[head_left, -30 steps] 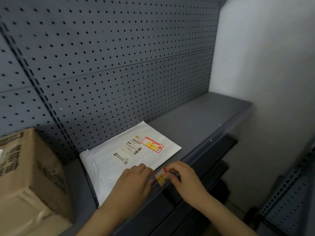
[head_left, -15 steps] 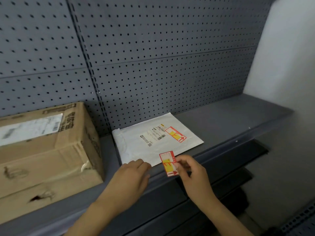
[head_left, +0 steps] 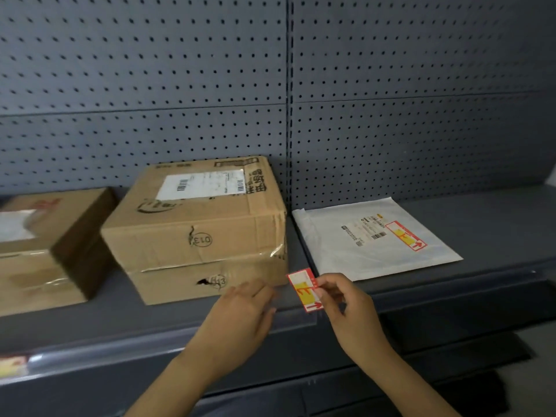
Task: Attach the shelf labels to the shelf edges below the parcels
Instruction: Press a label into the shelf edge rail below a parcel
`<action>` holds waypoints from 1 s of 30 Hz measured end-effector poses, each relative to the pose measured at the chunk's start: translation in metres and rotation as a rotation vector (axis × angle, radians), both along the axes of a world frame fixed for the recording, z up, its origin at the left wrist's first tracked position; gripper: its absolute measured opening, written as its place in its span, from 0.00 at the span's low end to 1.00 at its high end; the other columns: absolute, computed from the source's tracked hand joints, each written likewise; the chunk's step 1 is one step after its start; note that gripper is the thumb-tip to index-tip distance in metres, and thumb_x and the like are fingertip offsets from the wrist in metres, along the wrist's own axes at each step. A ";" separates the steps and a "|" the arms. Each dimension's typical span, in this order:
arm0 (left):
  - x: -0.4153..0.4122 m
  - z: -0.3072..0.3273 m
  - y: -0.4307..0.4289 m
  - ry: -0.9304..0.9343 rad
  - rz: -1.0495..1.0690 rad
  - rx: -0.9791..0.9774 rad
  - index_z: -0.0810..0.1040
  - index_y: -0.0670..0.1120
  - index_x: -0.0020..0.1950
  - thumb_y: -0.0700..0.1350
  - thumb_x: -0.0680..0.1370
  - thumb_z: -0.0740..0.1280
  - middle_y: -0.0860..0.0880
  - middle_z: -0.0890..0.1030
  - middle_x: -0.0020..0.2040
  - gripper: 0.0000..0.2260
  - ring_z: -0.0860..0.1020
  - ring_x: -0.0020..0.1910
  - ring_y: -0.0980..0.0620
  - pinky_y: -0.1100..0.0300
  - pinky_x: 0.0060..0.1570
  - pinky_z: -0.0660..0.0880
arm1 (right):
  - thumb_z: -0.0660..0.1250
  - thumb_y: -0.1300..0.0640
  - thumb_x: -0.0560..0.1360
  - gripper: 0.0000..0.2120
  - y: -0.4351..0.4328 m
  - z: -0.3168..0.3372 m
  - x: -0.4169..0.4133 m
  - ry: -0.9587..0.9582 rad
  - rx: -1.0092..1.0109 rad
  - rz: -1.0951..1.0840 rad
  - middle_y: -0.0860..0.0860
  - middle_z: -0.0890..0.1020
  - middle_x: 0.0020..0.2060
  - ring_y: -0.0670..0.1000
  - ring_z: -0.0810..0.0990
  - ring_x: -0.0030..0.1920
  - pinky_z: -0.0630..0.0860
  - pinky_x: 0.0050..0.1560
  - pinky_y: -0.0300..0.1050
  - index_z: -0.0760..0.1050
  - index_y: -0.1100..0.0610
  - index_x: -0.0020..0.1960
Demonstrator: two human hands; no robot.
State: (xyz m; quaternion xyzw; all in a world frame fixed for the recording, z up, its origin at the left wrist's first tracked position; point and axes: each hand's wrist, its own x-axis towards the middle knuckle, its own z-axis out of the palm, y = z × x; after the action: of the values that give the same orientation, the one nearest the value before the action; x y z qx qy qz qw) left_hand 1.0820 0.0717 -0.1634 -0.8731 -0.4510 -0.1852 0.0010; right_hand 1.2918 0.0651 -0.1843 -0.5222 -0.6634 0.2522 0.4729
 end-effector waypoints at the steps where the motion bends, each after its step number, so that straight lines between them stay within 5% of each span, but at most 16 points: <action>1: -0.012 0.000 -0.002 -0.003 0.009 -0.003 0.73 0.49 0.48 0.49 0.75 0.56 0.49 0.76 0.44 0.08 0.75 0.40 0.48 0.55 0.39 0.73 | 0.66 0.59 0.76 0.07 0.000 0.001 -0.013 -0.006 0.001 0.007 0.43 0.81 0.46 0.38 0.79 0.48 0.74 0.44 0.28 0.75 0.48 0.50; 10: -0.111 -0.005 -0.026 -0.073 0.056 -0.022 0.73 0.48 0.46 0.45 0.75 0.63 0.50 0.76 0.44 0.02 0.75 0.40 0.49 0.57 0.38 0.71 | 0.66 0.60 0.76 0.08 -0.001 -0.004 -0.105 -0.125 0.035 0.086 0.43 0.81 0.48 0.42 0.78 0.49 0.75 0.48 0.36 0.76 0.49 0.51; 14: -0.127 -0.016 -0.035 -0.076 0.072 -0.060 0.75 0.48 0.50 0.49 0.77 0.56 0.50 0.77 0.45 0.11 0.76 0.39 0.50 0.57 0.38 0.73 | 0.66 0.62 0.76 0.09 -0.004 -0.006 -0.121 -0.178 0.047 0.129 0.43 0.80 0.48 0.43 0.77 0.49 0.74 0.48 0.35 0.76 0.49 0.51; 30: -0.108 -0.040 -0.043 0.026 0.140 -0.093 0.75 0.46 0.60 0.40 0.72 0.67 0.47 0.77 0.53 0.17 0.75 0.48 0.46 0.53 0.49 0.74 | 0.66 0.63 0.75 0.08 0.004 -0.003 -0.125 -0.178 0.092 0.205 0.45 0.81 0.48 0.45 0.78 0.50 0.76 0.48 0.37 0.77 0.52 0.52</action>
State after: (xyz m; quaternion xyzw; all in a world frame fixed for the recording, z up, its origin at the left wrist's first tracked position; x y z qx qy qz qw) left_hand 0.9737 0.0287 -0.2034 -0.8408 -0.5191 -0.1524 -0.0207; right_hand 1.1669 0.0689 -0.1872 -0.4499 -0.7633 0.2213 0.4074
